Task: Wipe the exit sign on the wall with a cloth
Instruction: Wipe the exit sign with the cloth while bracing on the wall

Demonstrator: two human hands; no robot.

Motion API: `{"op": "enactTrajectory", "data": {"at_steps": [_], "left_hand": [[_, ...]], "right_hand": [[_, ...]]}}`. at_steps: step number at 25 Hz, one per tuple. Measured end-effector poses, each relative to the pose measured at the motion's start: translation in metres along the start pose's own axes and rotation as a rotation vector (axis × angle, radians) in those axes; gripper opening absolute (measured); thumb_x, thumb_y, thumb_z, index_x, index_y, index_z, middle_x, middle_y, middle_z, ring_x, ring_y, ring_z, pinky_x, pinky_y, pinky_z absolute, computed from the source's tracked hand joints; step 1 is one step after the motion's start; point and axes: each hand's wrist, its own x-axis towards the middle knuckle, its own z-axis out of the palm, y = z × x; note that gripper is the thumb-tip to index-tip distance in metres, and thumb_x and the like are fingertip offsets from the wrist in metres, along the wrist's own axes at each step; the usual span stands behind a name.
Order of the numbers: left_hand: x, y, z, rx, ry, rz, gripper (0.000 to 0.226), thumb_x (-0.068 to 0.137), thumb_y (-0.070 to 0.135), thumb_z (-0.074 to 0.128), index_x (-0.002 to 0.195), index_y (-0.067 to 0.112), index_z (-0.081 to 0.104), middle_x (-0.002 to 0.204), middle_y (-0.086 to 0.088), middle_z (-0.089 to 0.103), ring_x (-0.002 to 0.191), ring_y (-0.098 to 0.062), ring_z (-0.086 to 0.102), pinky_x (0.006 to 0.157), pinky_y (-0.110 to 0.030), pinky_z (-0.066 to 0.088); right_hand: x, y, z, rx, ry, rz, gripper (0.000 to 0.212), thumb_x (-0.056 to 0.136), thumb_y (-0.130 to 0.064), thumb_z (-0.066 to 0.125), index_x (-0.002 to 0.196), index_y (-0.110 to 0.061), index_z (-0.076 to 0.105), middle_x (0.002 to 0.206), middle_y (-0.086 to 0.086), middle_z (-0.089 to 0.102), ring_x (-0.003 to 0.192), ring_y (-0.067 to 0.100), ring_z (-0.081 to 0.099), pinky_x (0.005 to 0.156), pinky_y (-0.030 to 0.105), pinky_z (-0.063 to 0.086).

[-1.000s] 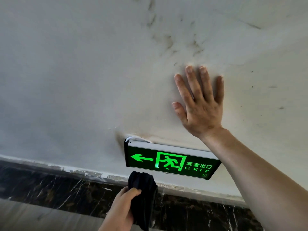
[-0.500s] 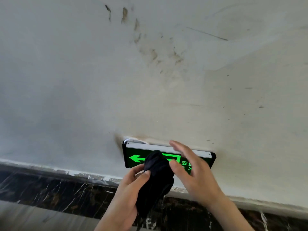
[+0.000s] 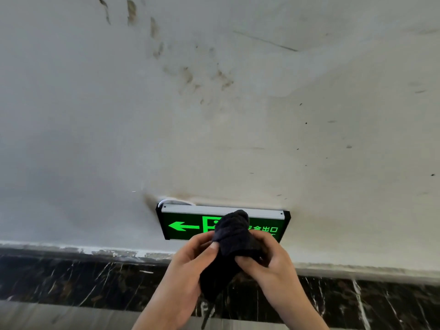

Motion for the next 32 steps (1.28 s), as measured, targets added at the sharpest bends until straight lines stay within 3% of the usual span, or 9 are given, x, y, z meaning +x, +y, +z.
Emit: {"op": "enactTrajectory", "data": {"at_steps": [5,8,10,13,19,22,26,28,32], "left_hand": [[-0.022,0.026,0.019,0.272,-0.066,0.019,0.064,0.06,0.013,0.089,0.121,0.022,0.07,0.114,-0.001,0.079,0.108,-0.02,0.074,0.083,-0.025,0.059],[-0.046,0.063,0.047,0.458,0.067,0.08,0.032,0.077,-0.008,0.083,0.091,0.02,0.08,0.085,0.0,0.081,0.086,-0.015,0.074,0.074,-0.019,0.056],[-0.067,0.101,0.065,0.392,0.107,0.032,0.037,0.085,-0.018,0.07,0.076,0.016,0.083,0.075,-0.005,0.078,0.076,-0.016,0.071,0.069,-0.023,0.056],[-0.106,0.17,0.102,0.09,0.074,-0.055,0.021,0.08,-0.009,0.066,0.081,0.005,0.081,0.087,-0.019,0.077,0.081,-0.028,0.073,0.07,-0.033,0.062],[-0.18,0.285,0.178,-0.233,0.027,-0.049,0.03,0.076,-0.005,0.057,0.096,-0.002,0.079,0.097,-0.028,0.076,0.083,-0.037,0.077,0.065,-0.038,0.066],[-0.209,0.323,0.208,-0.303,-0.017,-0.067,0.035,0.077,-0.006,0.055,0.103,-0.002,0.077,0.108,-0.034,0.072,0.093,-0.046,0.074,0.07,-0.047,0.065],[-0.243,0.353,0.232,-0.222,-0.089,-0.072,0.032,0.08,0.003,0.059,0.107,0.006,0.076,0.108,-0.029,0.072,0.093,-0.042,0.072,0.07,-0.044,0.06],[-0.252,0.36,0.236,-0.199,-0.093,-0.072,0.031,0.081,0.006,0.06,0.106,0.01,0.076,0.106,-0.026,0.073,0.088,-0.038,0.073,0.063,-0.041,0.059],[-0.262,0.368,0.23,-0.202,-0.065,-0.043,0.031,0.087,0.006,0.053,0.104,0.012,0.078,0.107,-0.024,0.074,0.084,-0.036,0.075,0.058,-0.042,0.06]], "right_hand": [[-0.01,-0.033,-0.002,0.193,0.116,0.157,0.037,0.065,-0.025,0.075,0.1,-0.026,0.066,0.093,-0.01,0.074,0.088,0.007,0.068,0.078,0.025,0.052],[-0.025,-0.075,-0.012,0.254,0.119,0.237,0.04,0.06,-0.021,0.078,0.098,-0.023,0.067,0.091,-0.005,0.075,0.087,0.01,0.069,0.076,0.023,0.051],[-0.038,-0.119,-0.026,0.268,0.084,0.272,0.045,0.056,-0.019,0.082,0.098,-0.023,0.067,0.091,-0.001,0.076,0.086,0.011,0.07,0.074,0.023,0.052],[-0.053,-0.198,-0.054,0.291,-0.048,0.316,0.066,0.052,-0.02,0.087,0.113,-0.022,0.062,0.097,0.004,0.076,0.091,0.016,0.07,0.077,0.027,0.054],[-0.086,-0.366,-0.094,0.61,-0.257,0.392,0.072,0.056,-0.018,0.092,0.122,-0.014,0.063,0.12,0.015,0.069,0.114,0.035,0.063,0.104,0.057,0.042],[-0.103,-0.429,-0.101,0.93,-0.205,0.554,0.052,0.067,-0.023,0.084,0.112,-0.002,0.069,0.116,0.023,0.069,0.109,0.041,0.064,0.098,0.059,0.045],[-0.128,-0.48,-0.101,1.265,-0.164,0.682,0.062,0.085,-0.043,0.05,0.127,0.002,0.06,0.127,0.028,0.061,0.11,0.046,0.063,0.091,0.055,0.049],[-0.141,-0.486,-0.099,1.202,-0.175,0.672,0.061,0.091,-0.045,0.041,0.125,0.001,0.062,0.132,0.028,0.058,0.115,0.044,0.061,0.094,0.052,0.044],[-0.15,-0.487,-0.106,0.967,-0.17,0.529,0.04,0.085,-0.009,0.062,0.124,-0.002,0.062,0.131,0.03,0.058,0.117,0.045,0.058,0.101,0.057,0.042]]}}
